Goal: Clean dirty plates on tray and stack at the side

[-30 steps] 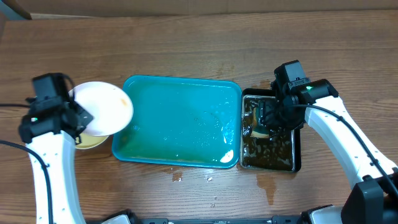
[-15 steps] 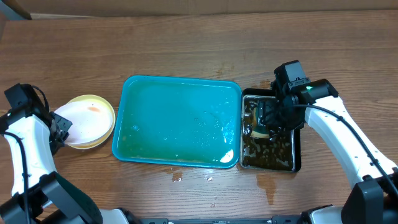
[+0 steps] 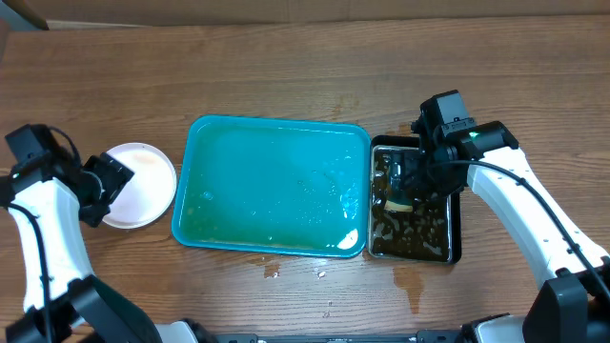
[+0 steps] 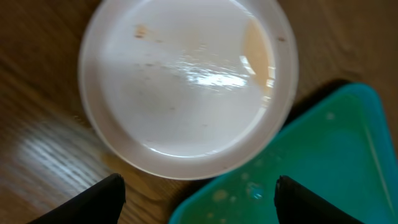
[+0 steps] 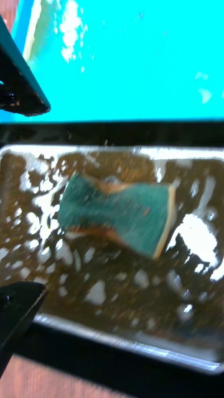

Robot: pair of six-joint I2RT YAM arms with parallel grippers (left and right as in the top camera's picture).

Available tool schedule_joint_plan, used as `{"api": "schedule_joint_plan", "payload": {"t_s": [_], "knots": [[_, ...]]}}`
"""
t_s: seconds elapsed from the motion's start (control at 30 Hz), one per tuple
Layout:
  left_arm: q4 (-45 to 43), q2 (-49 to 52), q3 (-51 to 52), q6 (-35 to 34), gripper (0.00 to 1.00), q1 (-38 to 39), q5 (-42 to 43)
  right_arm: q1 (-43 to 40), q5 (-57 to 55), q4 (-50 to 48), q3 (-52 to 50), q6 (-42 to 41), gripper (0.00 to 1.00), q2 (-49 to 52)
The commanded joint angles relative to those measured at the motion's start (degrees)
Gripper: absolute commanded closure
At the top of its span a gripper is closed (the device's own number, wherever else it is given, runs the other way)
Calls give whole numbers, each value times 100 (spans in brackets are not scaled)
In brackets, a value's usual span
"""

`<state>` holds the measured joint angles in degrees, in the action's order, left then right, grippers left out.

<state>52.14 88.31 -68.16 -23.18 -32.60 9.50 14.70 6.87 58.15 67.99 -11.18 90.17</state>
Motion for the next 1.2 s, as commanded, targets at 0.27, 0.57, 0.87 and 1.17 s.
{"api": "schedule_joint_plan", "payload": {"t_s": [0.27, 0.57, 0.87, 1.17], "knots": [[1298, -693, -138, 1443, 0, 2133, 472, 87, 925, -339, 72, 369, 0, -59], [2662, -752, -133, 1611, 0, 2557, 319, 13, 109, 734, 66, -562, 0, -153], [2166, -2223, 363, 1851, 0, 2592, 361, 79, -214, 678, -164, -863, 0, -1445], [1165, -4743, 1517, 1797, 0, 2590, 363, 101, -835, -15, -1344, -857, 0, -3991]]}}
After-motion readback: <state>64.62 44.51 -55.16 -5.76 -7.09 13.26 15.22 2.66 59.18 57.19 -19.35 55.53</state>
